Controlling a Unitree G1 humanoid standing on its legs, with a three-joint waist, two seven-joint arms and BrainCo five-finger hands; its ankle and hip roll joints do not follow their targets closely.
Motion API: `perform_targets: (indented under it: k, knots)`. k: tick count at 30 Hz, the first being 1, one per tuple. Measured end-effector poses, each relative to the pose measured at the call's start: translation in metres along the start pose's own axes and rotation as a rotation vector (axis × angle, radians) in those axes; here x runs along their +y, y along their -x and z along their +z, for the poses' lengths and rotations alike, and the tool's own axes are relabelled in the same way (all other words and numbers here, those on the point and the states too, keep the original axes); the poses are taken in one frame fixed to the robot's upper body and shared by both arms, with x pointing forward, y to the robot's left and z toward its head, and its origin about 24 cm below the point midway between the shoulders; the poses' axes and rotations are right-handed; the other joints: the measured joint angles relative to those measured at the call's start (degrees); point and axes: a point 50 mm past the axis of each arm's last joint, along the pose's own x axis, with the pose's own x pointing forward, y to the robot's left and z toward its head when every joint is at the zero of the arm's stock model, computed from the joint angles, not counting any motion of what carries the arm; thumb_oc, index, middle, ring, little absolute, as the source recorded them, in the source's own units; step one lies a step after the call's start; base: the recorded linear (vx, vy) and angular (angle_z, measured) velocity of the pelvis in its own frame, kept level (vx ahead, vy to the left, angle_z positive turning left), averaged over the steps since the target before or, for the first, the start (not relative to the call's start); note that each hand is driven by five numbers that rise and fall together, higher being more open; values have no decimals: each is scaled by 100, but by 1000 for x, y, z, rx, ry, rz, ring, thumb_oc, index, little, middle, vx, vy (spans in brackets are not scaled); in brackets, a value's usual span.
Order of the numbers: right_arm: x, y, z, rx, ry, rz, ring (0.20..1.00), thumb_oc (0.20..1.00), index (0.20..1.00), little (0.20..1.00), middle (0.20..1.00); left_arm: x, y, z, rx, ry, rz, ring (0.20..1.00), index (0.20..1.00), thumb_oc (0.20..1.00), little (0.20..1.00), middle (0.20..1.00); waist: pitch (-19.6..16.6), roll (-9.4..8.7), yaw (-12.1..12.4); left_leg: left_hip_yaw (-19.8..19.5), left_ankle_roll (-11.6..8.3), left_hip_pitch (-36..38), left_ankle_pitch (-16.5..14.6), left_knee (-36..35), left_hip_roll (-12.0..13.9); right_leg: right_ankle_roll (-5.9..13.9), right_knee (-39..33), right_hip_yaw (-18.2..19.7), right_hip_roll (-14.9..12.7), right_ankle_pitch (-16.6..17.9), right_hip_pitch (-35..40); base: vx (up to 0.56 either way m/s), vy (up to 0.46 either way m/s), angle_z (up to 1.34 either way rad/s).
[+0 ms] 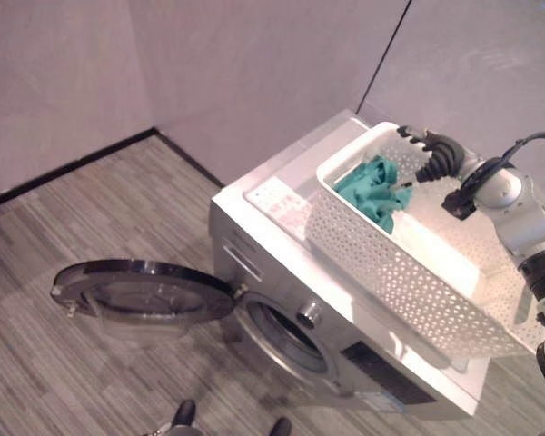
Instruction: Grab the laundry basket,head to the washer,open it,put in the laundry and shut it.
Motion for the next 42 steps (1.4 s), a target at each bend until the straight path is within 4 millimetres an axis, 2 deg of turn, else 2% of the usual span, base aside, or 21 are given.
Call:
perform_targets:
  k: [10,19,23,27,29,33,36,42]
  knots:
    - [19,15,-25,99,43,148,1000,1000,1000,1000,1000,4,1,-3,7,-3,-6,1000,1000,1000,1000,1000,-113,-79,-2,2,0,-9,1,3,3,2,-1,4,8,0,-15,0,0,0]
    - [37,14,-27,107,67,244,1000,1000,1000,1000,1000,3,1,1,-16,-8,-22,1000,1000,1000,1000,1000,-107,-71,65,-160,-6,-197,36,15,-3,9,-1,-142,24,-5,-111,-2,-9,7]
    - [38,14,-27,109,72,247,1000,1000,1000,1000,1000,3,1,2,-20,-6,-22,1000,1000,1000,1000,1000,-83,-69,161,-211,-10,-227,40,15,-9,17,-8,-184,23,-13,-112,-15,-12,8]
    - [42,10,-24,104,91,271,1000,1000,1000,1000,1000,7,1,9,-49,-14,-15,1000,1000,1000,1000,1000,162,-138,232,-267,-44,-422,92,34,4,37,-47,-214,32,-34,-234,-42,-12,6]
    - [40,10,-23,102,94,266,1000,1000,1000,1000,1000,6,1,11,-61,-16,-19,1000,1000,1000,1000,1000,238,-143,284,-297,-54,-508,111,68,0,18,-46,-236,46,-2,-315,-57,-4,9]
    - [16,11,-15,97,143,225,1000,1000,1000,1000,1000,7,1,12,-70,-7,-17,1000,1000,1000,1000,1000,455,-70,310,-423,-71,-793,156,116,-10,-1,-8,-345,25,31,-491,-54,12,12]
    - [6,14,-10,96,179,230,1000,1000,1000,1000,1000,7,1,12,-69,-6,-16,1000,1000,1000,1000,1000,486,-58,309,-429,-74,-877,176,109,-10,-4,-47,-347,23,37,-589,9,-11,0]
    - [5,17,-10,98,216,230,1000,1000,1000,1000,1000,2,1,19,-105,17,-34,1000,1000,1000,1000,1000,607,51,301,-453,-85,-928,184,109,-5,-2,-49,-363,29,39,-607,-18,-7,1]
